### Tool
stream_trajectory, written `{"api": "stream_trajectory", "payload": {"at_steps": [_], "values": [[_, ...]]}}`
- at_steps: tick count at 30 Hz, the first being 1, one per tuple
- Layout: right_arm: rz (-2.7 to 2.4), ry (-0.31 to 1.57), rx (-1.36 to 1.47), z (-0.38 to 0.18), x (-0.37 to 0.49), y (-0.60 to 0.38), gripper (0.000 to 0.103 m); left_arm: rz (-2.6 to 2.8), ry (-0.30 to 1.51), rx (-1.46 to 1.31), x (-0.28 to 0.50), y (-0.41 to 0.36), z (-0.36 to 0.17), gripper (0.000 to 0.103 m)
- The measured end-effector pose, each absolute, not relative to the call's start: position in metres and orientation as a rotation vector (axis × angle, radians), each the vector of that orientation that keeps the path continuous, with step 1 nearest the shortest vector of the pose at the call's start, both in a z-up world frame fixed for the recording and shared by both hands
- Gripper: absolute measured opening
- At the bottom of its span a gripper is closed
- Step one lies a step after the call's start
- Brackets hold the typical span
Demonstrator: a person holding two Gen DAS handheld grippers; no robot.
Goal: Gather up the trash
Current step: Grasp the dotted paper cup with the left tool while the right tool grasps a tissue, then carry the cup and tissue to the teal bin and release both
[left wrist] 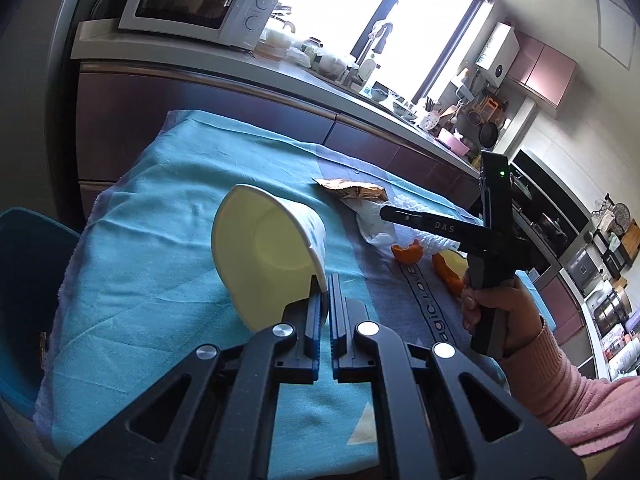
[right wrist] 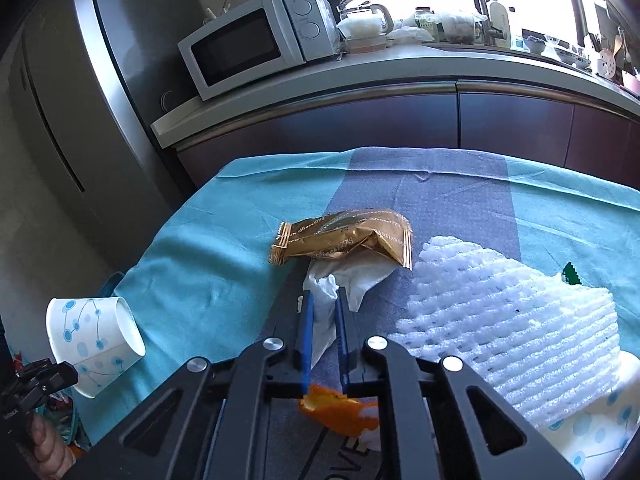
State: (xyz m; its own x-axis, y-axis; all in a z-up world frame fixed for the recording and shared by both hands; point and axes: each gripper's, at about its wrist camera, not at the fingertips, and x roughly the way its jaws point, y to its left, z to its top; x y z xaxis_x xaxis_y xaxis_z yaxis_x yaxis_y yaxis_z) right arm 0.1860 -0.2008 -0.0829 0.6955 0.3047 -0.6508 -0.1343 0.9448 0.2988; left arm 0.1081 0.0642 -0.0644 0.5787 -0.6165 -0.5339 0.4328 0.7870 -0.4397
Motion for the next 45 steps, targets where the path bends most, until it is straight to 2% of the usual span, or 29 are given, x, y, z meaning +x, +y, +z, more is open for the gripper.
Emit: {"api": "stream_trajectory", "payload": {"at_steps": [23,45], "values": [[0.509,0.676,0.295,-0.046,0.120,-0.160,0.007,-0.526,0.673,-0.259,0.083,0.110,-0.047,0.004],[0.715,0.667,0.238,-0.036,0.130,-0.065,0.007,-0.357,0.647,-0.276,0.060,0.183,-0.039,0.004]]}}
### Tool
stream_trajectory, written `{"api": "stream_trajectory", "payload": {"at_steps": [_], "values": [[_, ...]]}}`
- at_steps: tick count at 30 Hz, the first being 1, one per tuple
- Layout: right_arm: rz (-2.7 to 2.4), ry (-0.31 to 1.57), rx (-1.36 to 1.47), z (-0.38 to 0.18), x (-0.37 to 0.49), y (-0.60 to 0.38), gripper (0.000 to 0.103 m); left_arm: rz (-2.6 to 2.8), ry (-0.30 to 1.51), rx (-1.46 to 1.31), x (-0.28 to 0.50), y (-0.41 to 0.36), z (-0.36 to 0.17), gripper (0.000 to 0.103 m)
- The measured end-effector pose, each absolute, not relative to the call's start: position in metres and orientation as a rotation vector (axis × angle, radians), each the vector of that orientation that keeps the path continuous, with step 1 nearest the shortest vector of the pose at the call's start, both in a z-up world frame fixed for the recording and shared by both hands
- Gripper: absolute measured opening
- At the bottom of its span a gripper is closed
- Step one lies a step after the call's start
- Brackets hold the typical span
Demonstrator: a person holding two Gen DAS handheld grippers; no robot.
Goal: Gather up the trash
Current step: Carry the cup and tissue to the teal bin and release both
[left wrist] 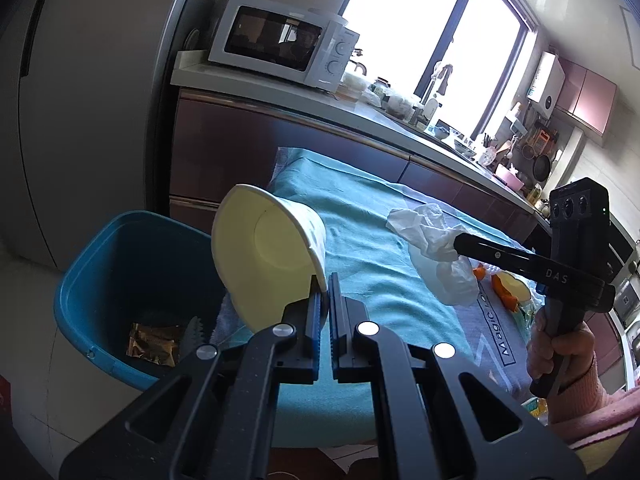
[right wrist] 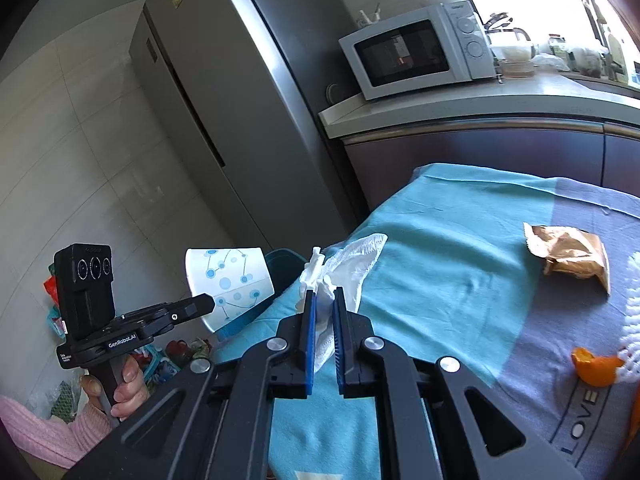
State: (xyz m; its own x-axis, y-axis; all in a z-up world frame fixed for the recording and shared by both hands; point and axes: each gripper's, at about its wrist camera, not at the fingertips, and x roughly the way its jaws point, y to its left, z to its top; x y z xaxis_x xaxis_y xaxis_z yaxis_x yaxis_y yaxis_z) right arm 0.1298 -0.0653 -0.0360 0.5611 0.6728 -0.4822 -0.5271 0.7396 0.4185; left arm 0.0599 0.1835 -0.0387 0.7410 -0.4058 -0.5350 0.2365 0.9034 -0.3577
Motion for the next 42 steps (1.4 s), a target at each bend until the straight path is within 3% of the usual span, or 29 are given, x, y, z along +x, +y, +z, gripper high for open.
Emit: {"api": "stream_trajectory", "payload": {"at_steps": [42], "values": [[0.906,0.787,0.146,-0.051,0.177,0.071,0.007,-0.128,0.708,-0.363,0.080,0.273,-0.076,0.004]]}}
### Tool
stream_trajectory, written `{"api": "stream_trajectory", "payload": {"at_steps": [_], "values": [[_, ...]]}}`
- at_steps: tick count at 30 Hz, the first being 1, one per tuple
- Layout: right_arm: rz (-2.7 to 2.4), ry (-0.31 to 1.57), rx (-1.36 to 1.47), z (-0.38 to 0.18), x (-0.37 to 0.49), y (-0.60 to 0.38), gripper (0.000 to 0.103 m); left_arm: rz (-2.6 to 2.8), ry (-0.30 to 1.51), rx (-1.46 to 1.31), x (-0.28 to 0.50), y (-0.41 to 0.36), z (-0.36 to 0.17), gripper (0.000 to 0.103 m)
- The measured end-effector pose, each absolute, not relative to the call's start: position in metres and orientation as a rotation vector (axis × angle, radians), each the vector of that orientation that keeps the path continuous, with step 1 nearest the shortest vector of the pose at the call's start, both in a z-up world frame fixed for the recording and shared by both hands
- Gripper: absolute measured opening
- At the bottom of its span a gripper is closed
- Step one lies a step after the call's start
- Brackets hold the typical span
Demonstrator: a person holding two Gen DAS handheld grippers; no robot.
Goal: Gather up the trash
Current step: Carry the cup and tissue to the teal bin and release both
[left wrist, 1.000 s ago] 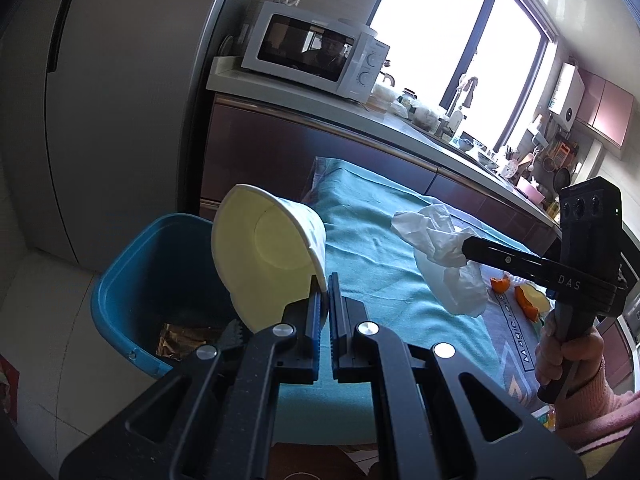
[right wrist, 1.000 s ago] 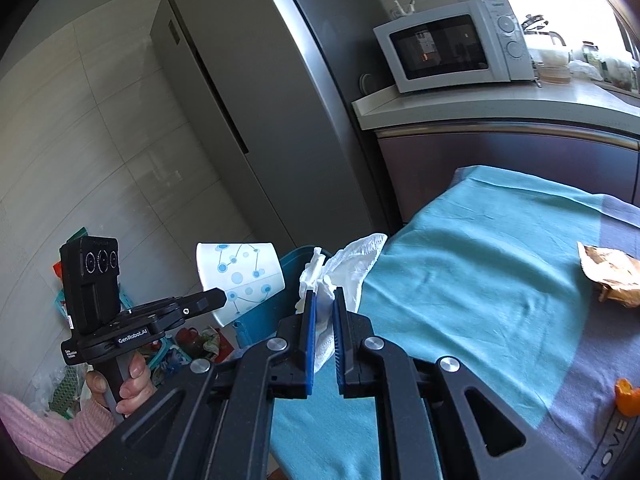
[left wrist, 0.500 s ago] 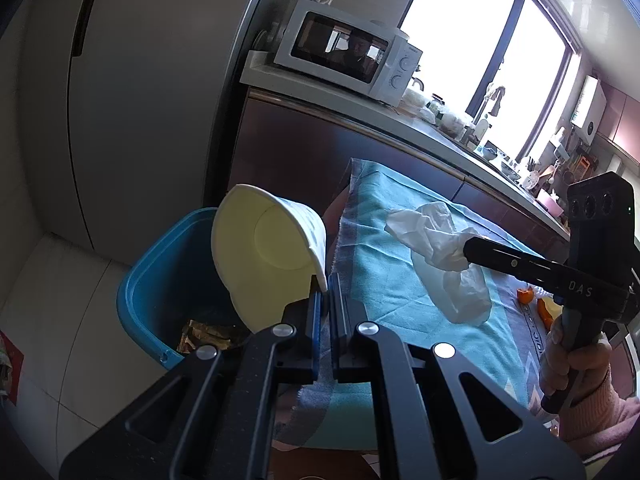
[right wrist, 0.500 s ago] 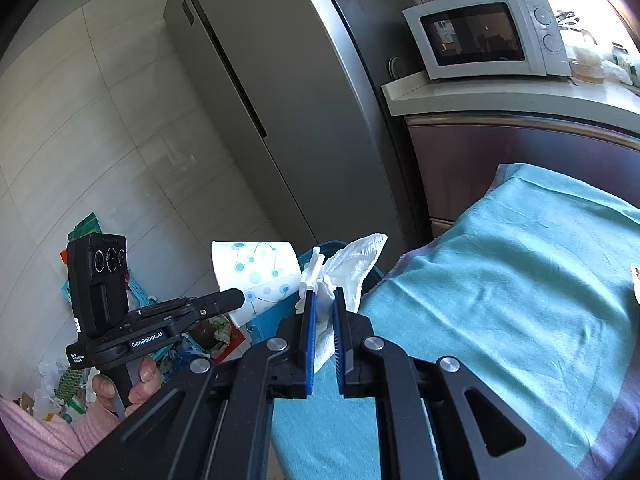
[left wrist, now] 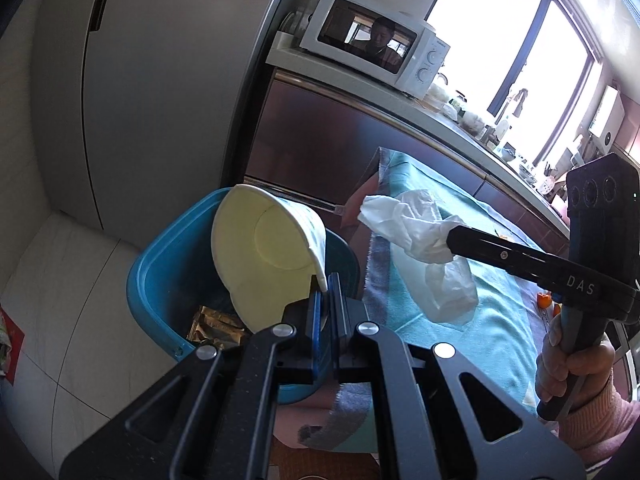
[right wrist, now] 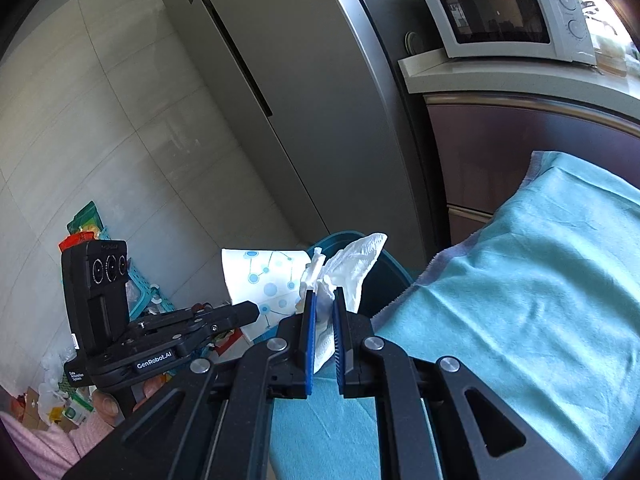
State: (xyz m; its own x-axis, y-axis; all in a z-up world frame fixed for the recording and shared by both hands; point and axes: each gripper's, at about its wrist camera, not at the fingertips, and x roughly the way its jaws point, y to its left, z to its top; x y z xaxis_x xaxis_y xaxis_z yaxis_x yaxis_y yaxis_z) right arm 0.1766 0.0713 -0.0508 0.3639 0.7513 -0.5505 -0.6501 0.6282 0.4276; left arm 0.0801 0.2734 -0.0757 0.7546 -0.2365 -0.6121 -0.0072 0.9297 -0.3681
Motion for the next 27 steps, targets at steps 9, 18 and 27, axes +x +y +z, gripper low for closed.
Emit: {"api": "stream_trajectory", "payload": {"at_steps": [9,18,27], "values": [[0.900,0.844,0.107,-0.066,0.192,0.099,0.007,-0.110,0.740,-0.379,0.091,0.281,-0.090,0.004],[0.878,0.904,0.072,-0.082,0.201,0.119,0.008,-0.098,0.782,-0.380,0.111,0.280,-0.104,0.004],[0.863,0.943,0.056,-0.088,0.209,0.126,0.014,-0.097,0.820,-0.396,0.128,0.278,-0.121,0.004]]}}
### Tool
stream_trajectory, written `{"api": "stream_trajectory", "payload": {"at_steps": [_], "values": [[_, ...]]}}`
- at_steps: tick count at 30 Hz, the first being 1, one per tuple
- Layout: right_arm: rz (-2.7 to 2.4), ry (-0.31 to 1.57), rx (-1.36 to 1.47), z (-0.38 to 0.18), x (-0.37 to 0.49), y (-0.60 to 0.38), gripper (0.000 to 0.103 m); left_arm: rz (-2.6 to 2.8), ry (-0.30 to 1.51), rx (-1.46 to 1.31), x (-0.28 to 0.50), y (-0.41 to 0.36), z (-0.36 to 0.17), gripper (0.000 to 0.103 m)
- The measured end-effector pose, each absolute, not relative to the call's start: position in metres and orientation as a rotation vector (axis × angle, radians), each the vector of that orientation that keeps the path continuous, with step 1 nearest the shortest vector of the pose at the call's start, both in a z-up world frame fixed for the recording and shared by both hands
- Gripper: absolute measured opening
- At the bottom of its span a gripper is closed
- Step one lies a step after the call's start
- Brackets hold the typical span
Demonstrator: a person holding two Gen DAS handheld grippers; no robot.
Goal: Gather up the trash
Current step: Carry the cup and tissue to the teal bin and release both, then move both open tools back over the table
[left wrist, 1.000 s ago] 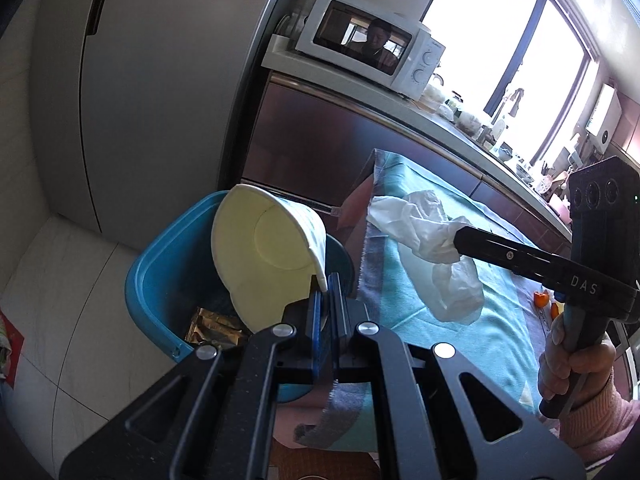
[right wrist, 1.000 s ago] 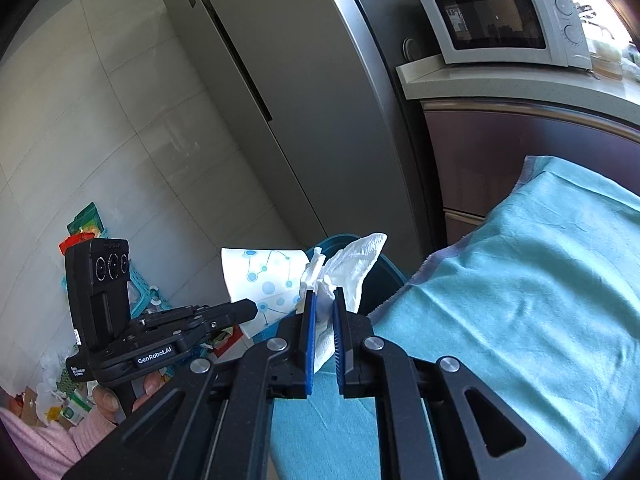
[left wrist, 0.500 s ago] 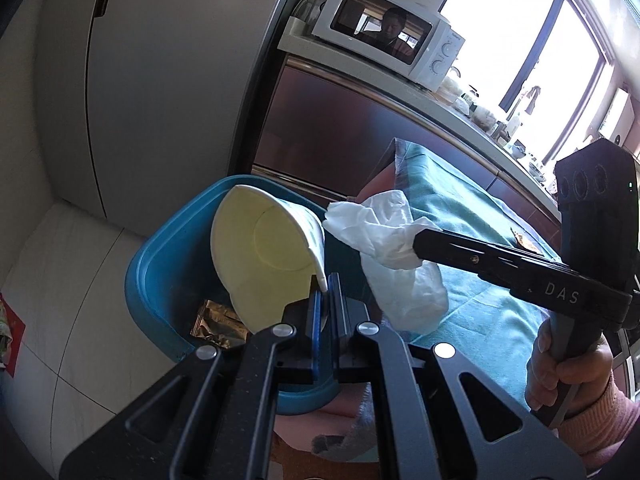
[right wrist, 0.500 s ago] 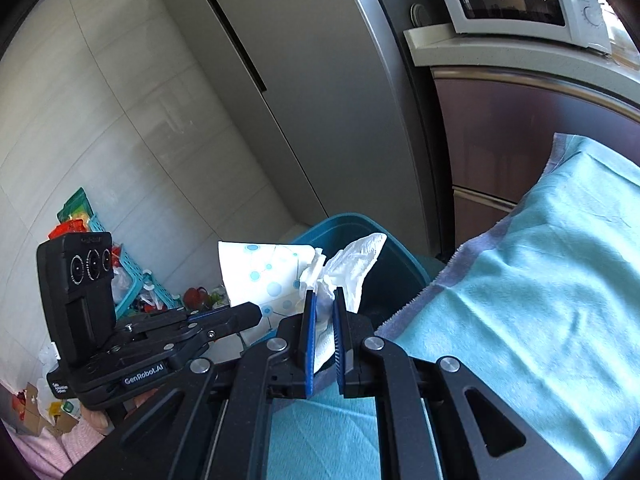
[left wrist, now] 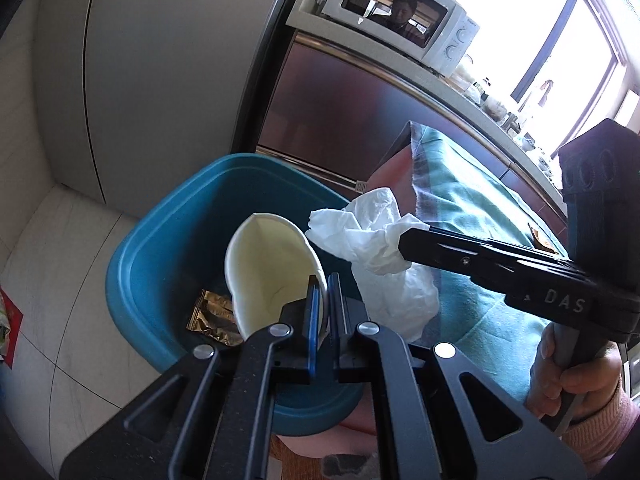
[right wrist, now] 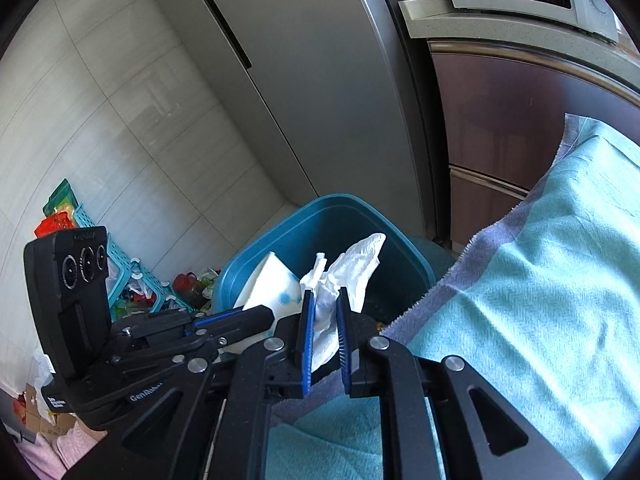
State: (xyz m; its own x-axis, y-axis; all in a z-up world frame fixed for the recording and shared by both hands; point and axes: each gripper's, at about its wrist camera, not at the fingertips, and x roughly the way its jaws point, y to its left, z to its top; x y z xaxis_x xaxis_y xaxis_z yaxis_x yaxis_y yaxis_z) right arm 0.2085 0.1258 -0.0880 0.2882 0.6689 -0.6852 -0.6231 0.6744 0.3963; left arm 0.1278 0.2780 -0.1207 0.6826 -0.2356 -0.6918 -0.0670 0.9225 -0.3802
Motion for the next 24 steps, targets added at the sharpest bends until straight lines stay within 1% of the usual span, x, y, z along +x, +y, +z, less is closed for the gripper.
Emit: {"api": "stream_trajectory", "payload": {"at_steps": [3,6,12,20,24], "values": [[0.859,0.946,0.058,-0.089,0.210,0.126,0.014,-0.099,0.828,-0.411,0.132,0.278,-0.126,0.004],[0.854,0.941,0.065,-0.088,0.209,0.125,0.018,-0.097,0.835,-0.416,0.134,0.277,-0.130,0.005],[0.851,0.931,0.086,-0.088,0.210,0.118,0.019,-0.107,0.849,-0.423,0.138,0.276,-0.137,0.005],[0.857,0.899,0.105,-0.081,0.203,0.097,0.021,-0.117,0.799,-0.384,0.129,0.263,-0.121,0.005],[0.846,0.848,0.110,-0.069,0.191,0.070,0.026,-0.163,0.745,-0.344,0.119,0.247,-0.101,0.013]]}}
